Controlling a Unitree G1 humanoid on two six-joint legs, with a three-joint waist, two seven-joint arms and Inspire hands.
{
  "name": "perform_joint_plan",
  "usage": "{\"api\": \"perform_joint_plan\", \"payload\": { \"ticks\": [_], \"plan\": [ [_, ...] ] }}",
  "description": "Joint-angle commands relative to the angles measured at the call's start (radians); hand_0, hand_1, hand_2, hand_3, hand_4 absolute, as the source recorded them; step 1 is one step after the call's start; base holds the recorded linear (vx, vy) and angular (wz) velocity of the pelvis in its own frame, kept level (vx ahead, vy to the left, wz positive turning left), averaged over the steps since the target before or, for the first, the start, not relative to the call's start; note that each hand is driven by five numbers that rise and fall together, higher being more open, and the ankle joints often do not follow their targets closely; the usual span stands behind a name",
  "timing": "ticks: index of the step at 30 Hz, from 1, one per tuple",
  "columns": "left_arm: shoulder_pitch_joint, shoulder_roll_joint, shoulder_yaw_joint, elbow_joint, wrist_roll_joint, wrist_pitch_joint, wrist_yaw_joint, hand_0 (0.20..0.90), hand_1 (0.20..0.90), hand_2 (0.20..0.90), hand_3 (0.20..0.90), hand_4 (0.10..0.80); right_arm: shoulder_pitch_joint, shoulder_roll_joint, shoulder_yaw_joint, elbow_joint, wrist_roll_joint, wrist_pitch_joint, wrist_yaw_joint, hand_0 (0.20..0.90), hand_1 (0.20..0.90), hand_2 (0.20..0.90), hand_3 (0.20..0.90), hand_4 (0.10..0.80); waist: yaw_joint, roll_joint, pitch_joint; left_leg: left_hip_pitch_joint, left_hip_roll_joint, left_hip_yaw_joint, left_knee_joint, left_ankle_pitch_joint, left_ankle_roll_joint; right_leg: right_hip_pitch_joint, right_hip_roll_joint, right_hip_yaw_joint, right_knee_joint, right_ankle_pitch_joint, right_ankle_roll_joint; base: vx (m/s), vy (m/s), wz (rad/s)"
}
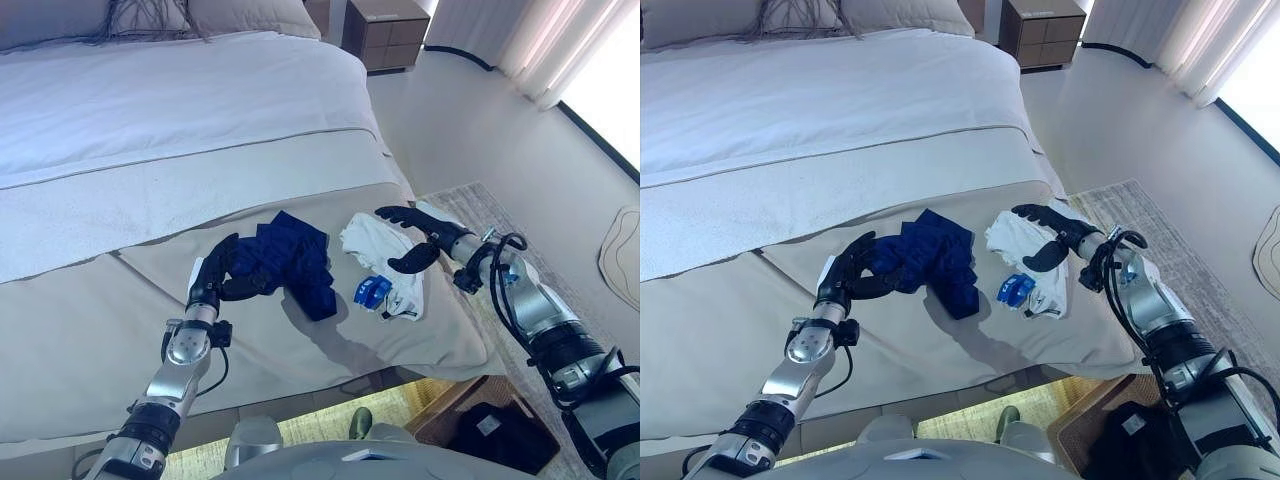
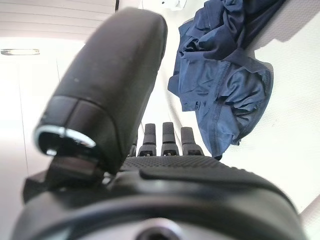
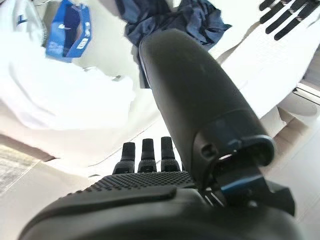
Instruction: Pick up the clothes from the bed and place them into the basket
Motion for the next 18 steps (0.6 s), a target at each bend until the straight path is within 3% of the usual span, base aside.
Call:
{"api": "perform_joint_plan", "payload": {
  "ticks": [1,9,13,18],
  "plan": [
    [-0.048,0.02,0.018,-0.016,0.023,-0.113,0.008,0.9,0.9,0.9,0.9,0.8,-0.07,-0.076,0.007,-0.074,-0.022,-0.046,-0.061,0.9,0.9,0.9,0.9,0.8,0.007,0.002,-0.056,-0.019,0.018,-0.001,0.027,-0.075,-0.001,-0.019,-0.055,0.038,0.054,-0.023,0.054,0.0,0.0,0.0],
    [-0.031,0.03,0.007,-0.068,0.016,-0.098,0.017,0.9,0.9,0.9,0.9,0.8,-0.083,-0.051,-0.062,0.059,-0.026,0.121,-0.301,0.9,0.9,0.9,0.9,0.8,0.02,0.012,-0.036,-0.036,0.019,-0.012,0.047,-0.085,-0.001,-0.034,-0.052,0.034,0.068,-0.032,0.048,0.004,-0.016,0.01],
    [-0.057,0.057,-0.016,-0.117,-0.019,-0.098,0.004,0.9,0.9,0.9,0.9,0.8,-0.197,-0.058,-0.064,0.204,0.104,0.166,-0.386,0.9,0.9,0.9,0.9,0.8,0.046,0.031,0.01,-0.108,0.016,-0.031,0.109,-0.096,-0.01,-0.085,-0.054,0.027,0.093,-0.04,0.034,-0.138,-0.025,0.05],
    [-0.142,0.087,-0.065,-0.176,-0.087,-0.156,0.019,0.9,0.9,0.9,0.9,0.8,-0.494,-0.152,0.003,0.423,0.211,0.157,-0.468,0.9,0.9,0.9,0.9,0.8,0.077,0.1,0.158,-0.282,0.002,-0.062,0.242,-0.099,-0.018,-0.238,-0.075,-0.008,0.22,-0.065,0.003,-0.308,0.024,0.16]
  ]
}}
